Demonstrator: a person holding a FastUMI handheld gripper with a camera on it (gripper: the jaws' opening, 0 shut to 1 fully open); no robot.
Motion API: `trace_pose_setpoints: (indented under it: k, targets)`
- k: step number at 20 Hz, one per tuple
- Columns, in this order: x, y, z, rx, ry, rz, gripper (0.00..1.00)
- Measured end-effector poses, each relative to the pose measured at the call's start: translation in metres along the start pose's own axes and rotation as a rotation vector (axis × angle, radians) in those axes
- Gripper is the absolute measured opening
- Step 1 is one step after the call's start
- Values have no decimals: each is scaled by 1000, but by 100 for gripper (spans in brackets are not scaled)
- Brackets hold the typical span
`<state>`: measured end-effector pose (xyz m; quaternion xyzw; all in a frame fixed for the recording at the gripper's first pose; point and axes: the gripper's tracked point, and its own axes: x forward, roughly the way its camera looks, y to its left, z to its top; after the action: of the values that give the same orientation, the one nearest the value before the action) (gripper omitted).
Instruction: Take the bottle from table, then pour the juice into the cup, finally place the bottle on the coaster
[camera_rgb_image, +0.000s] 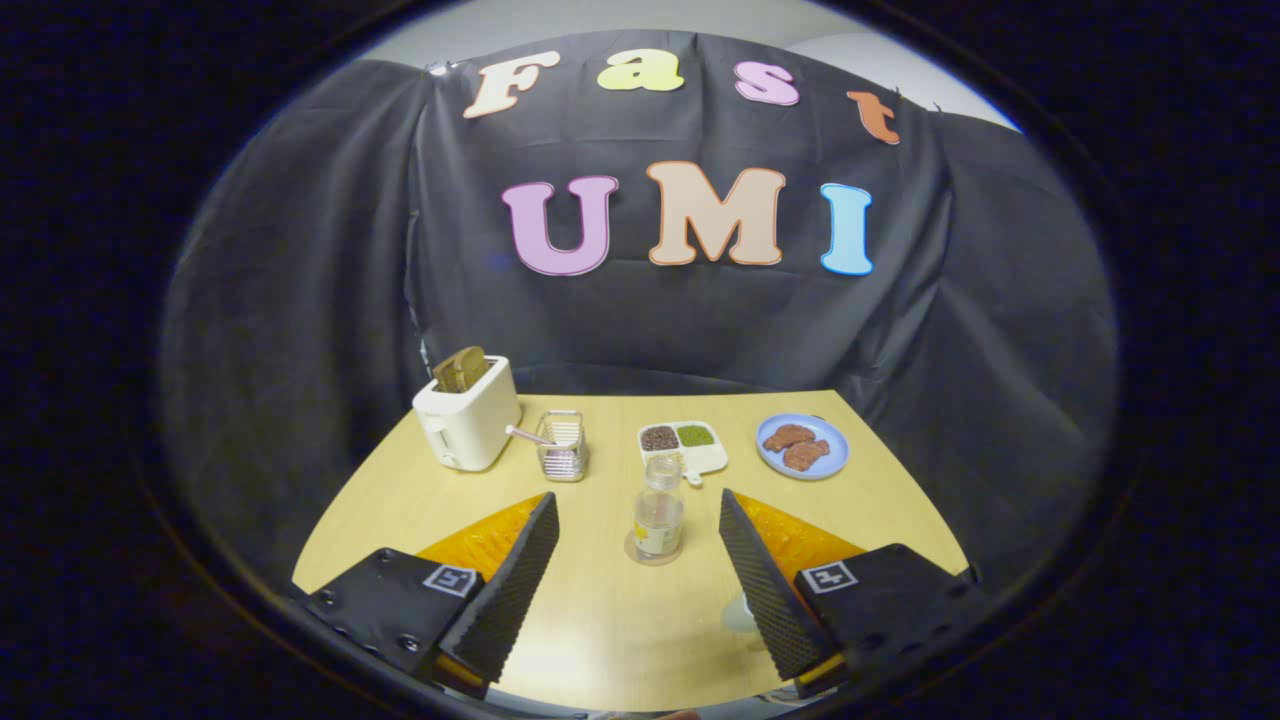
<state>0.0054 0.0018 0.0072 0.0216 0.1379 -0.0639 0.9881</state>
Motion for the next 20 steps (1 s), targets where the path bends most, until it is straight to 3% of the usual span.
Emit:
trace_pose_setpoints:
  k: [5, 20]
  targets:
    - [-17, -2, 2, 11, -20, 43, 100]
    - [-18, -14, -10, 0, -12, 43, 100]
